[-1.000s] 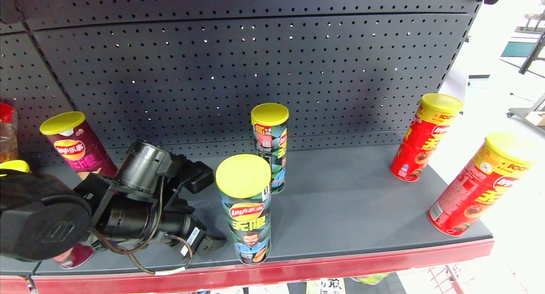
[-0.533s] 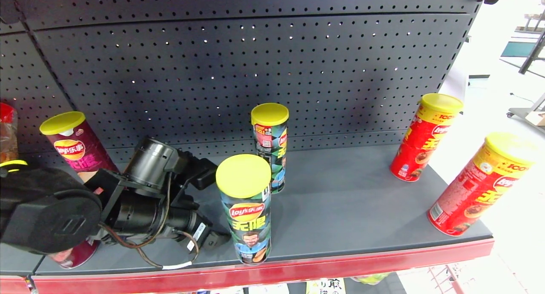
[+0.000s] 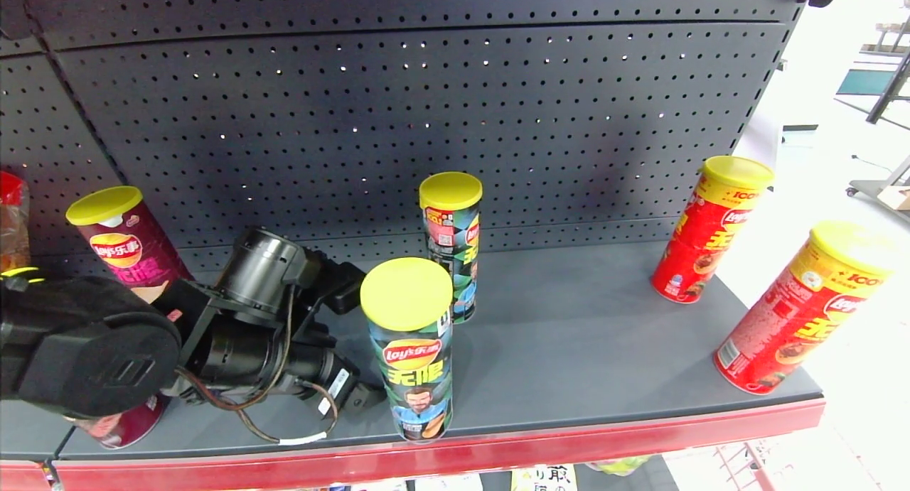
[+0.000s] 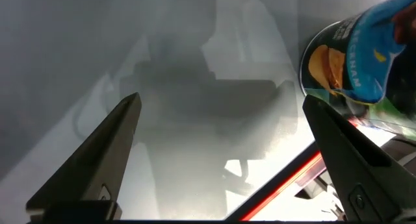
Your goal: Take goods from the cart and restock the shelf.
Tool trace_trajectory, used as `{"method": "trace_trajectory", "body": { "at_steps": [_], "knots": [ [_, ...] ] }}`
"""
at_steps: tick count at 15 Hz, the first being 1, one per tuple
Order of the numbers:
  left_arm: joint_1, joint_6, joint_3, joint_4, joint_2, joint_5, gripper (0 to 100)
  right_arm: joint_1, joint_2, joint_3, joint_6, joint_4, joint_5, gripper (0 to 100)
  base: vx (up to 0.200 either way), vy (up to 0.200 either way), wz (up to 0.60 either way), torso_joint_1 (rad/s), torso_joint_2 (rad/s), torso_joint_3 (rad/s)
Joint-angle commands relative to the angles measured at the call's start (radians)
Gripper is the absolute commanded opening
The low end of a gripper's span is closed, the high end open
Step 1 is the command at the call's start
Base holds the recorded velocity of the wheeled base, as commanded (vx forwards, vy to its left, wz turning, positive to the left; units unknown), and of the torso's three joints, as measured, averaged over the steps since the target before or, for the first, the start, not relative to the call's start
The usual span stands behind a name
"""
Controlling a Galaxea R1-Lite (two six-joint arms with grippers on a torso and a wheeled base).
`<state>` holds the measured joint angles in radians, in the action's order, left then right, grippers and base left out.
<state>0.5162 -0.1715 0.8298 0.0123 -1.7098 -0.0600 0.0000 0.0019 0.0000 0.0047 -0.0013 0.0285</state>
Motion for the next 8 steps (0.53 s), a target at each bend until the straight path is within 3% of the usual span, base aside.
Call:
{"method": "trace_trajectory", "body": {
  "at_steps": [1,8],
  "knots": [
    [0.010,0.001,0.009,0.000,-0.010,0.000,100,0.000,0.000,0.000,0.000,0.000,0.001,100,0.000,0.000,0.00,0.000,0.00,0.000],
    [0.008,0.001,0.000,0.009,-0.001,-0.001,100,0.000,0.000,0.000,0.000,0.000,0.001,100,0.000,0.000,0.00,0.000,0.00,0.000]
  ]
}}
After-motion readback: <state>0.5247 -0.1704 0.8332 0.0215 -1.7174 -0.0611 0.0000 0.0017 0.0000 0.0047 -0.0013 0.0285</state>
